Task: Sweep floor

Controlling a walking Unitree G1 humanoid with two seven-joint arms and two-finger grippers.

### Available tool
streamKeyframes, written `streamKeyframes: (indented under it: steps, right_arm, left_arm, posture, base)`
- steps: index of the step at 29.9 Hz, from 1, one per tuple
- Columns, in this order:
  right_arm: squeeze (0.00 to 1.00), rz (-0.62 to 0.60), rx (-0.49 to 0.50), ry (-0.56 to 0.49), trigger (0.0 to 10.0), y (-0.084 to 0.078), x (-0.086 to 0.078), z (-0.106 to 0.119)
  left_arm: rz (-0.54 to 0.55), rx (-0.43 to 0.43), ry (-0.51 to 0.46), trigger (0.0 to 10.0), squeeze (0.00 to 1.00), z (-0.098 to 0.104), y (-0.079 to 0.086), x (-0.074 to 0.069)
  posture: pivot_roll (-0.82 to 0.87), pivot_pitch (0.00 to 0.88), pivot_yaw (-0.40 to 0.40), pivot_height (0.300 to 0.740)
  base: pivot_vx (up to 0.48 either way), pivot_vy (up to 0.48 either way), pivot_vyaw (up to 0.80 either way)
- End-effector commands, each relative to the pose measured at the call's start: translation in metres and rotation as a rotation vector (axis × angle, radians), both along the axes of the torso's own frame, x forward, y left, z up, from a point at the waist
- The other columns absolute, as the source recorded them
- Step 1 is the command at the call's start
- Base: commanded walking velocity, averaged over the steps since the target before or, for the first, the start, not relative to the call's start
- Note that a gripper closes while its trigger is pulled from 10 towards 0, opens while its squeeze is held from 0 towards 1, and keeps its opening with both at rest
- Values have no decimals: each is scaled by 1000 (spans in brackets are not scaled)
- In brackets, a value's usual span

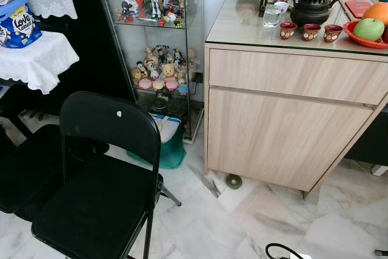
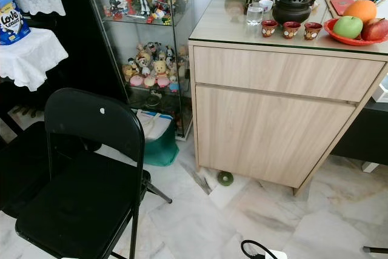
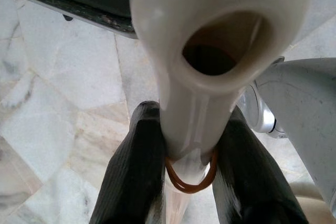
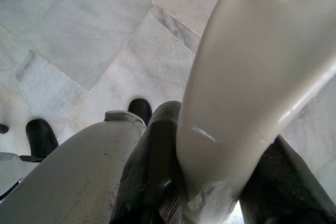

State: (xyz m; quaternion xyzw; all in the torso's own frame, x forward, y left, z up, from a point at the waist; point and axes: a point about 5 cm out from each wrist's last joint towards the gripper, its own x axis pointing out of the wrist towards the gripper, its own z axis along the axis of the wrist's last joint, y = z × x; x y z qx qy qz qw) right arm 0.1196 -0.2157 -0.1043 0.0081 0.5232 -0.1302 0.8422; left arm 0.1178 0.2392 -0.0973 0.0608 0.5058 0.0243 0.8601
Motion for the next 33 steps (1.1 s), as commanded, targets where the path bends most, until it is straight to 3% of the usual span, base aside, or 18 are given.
streamKeyframes:
  steps: [1,11,33]
  right_arm:
    - [0,-62,198,-244,10000,20,57,20]
    - [0,-51,206,-254,10000,22,61,21]
    - [0,-25,192,-231,10000,23,58,19]
  left_arm:
    - [46,-105,-208,10000,0,28,-12,74]
    - [35,-103,-201,10000,0,25,-14,69]
    - [24,-98,-207,10000,0,26,-13,71]
  posture:
    - [-6,0,58,740]
    - [-10,0,61,740]
    - [-12,0,59,740]
  base:
    - [0,0,0]
    - [0,0,0]
    - [0,0,0]
